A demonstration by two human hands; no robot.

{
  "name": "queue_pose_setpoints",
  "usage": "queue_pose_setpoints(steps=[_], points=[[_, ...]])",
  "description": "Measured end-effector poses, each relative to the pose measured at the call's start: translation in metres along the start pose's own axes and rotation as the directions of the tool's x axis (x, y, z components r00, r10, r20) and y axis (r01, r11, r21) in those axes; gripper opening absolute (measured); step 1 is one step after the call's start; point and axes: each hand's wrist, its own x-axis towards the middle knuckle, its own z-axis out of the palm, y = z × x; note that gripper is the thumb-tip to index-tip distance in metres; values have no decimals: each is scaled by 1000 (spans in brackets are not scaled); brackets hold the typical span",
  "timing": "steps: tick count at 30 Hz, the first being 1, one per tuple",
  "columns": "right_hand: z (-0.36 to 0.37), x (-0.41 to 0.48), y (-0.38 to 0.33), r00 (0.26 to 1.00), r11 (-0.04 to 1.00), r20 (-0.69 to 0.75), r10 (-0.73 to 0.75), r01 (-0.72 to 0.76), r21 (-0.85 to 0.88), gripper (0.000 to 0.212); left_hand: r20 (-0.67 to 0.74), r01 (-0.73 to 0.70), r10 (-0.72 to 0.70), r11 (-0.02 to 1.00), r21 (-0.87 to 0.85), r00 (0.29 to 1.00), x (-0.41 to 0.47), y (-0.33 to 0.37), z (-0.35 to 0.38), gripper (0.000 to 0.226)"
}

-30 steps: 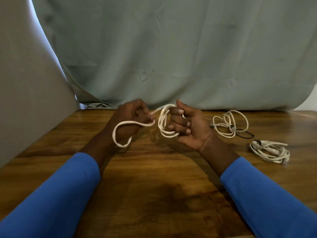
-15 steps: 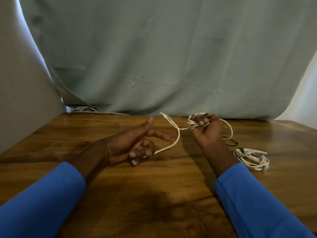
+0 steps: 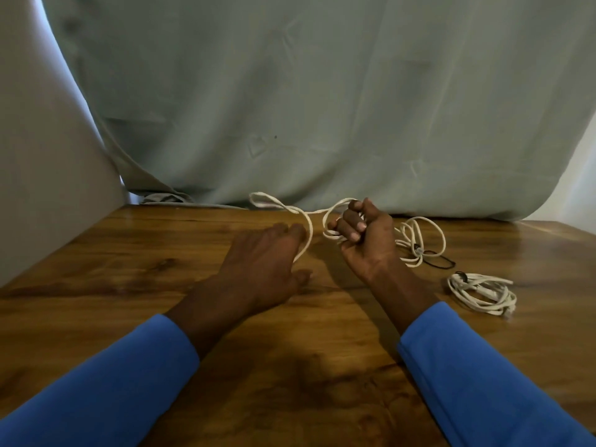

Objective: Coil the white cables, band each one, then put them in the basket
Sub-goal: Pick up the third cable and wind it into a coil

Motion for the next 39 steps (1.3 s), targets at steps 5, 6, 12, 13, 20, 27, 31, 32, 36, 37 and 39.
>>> queue_pose_setpoints(steps=[5,6,12,13,20,27,31,32,36,37,39], points=[[5,-6,1,979,987,133,156,-148,-67,44,-226,46,-56,998,-48,973,6,-3,7,93],[8,-8,-1,968,981,161,193,-184,-69,44,-185,86,-101,992,-89,978,8,-7,11,93],[15,-19,-9,856,904,304,417,-355,-241,36,-203,-48,-230,542,-839,952,9,-26,14,51],[16,-20,-8,824,882,330,460,-381,-279,37,-95,-10,-222,353,-935,970,8,-23,12,50],[22,-32,-4,778,814,310,546,-405,-416,43,59,62,-22,207,-976,998,13,-26,9,21],[34,-29,16,949,808,79,307,-216,-548,54,-214,-102,-107,624,-775,971,16,-28,18,21],[37,-31,27,994,662,99,48,43,-748,50,-326,-118,-40,884,-452,945,19,-24,16,20],[37,-32,29,994,628,107,13,75,-774,49,-342,-112,-38,906,-407,939,19,-23,18,18],[33,-33,30,989,540,147,-31,141,-830,48,-359,-80,-117,869,-488,926,21,-25,24,17],[29,-32,29,987,507,160,-33,155,-848,48,-284,-56,-161,776,-628,945,21,-26,24,14],[22,-28,24,979,420,201,-36,197,-886,47,-25,53,-162,461,-886,987,20,-30,23,9]])
